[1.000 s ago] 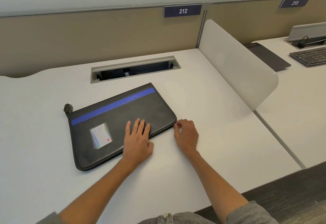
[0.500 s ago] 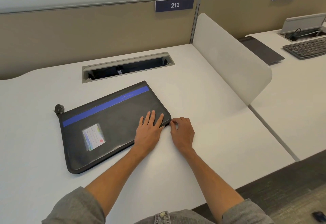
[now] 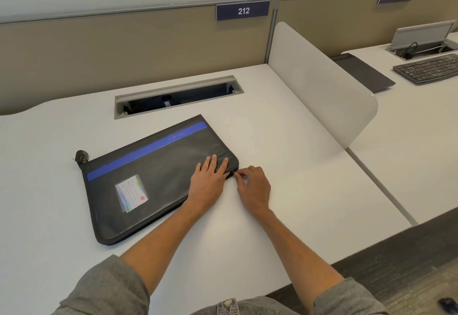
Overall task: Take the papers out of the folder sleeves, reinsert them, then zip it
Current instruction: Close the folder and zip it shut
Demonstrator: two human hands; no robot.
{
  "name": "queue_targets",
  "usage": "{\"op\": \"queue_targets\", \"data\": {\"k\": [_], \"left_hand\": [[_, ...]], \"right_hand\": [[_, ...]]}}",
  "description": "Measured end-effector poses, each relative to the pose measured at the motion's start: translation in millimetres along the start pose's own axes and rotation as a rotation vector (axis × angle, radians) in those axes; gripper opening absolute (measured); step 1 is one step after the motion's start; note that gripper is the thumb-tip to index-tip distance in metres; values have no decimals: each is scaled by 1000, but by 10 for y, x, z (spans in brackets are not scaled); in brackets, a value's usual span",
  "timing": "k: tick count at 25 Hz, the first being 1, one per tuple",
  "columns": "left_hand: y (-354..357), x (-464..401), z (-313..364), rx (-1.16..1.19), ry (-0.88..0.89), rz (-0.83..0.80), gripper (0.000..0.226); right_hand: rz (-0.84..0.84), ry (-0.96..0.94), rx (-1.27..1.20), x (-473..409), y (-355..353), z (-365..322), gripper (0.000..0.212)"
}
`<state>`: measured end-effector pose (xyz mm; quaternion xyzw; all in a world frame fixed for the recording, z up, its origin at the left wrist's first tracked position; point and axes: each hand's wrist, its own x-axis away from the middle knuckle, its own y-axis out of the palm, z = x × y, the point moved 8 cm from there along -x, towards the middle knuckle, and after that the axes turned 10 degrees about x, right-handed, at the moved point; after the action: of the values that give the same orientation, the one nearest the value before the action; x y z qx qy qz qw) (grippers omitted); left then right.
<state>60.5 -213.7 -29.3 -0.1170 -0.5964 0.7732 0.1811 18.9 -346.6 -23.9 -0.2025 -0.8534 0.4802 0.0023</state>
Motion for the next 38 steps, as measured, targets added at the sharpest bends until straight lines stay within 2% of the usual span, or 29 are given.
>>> {"op": "queue_targets", "data": {"k": [3, 8, 12, 15, 18, 23, 28, 31, 35, 38], "left_hand": [[-17, -10, 25, -3, 20, 58, 48], [17, 32, 0, -55, 23, 52, 40], [74, 126, 9, -75, 56, 36, 51], [80, 135, 12, -93, 79, 57, 39], [39, 61, -16, -55, 42, 54, 52], [43, -34, -16, -55, -30, -20, 54], [56, -2, 0, -84, -32, -31, 53], [-3, 71, 28, -49, 9, 40, 53], [30, 235, 25, -34, 98, 46, 56], [1, 275, 48, -38, 126, 71, 45]], "right_hand": [[20, 6, 8, 2, -8, -7, 12], [38, 77, 47, -36, -9, 21, 12], [37, 109, 48, -62, 1, 29, 11], [18, 95, 19, -55, 15, 56, 10], [13, 53, -12, -30, 10, 37, 8], [12, -80, 5, 30, 17, -66, 8], [41, -16, 60, -3, 5, -52, 10], [35, 61, 78, -31, 4, 1, 11], [38, 71, 90, -26, -8, 0, 11], [30, 63, 88, -17, 2, 0, 11]]}}
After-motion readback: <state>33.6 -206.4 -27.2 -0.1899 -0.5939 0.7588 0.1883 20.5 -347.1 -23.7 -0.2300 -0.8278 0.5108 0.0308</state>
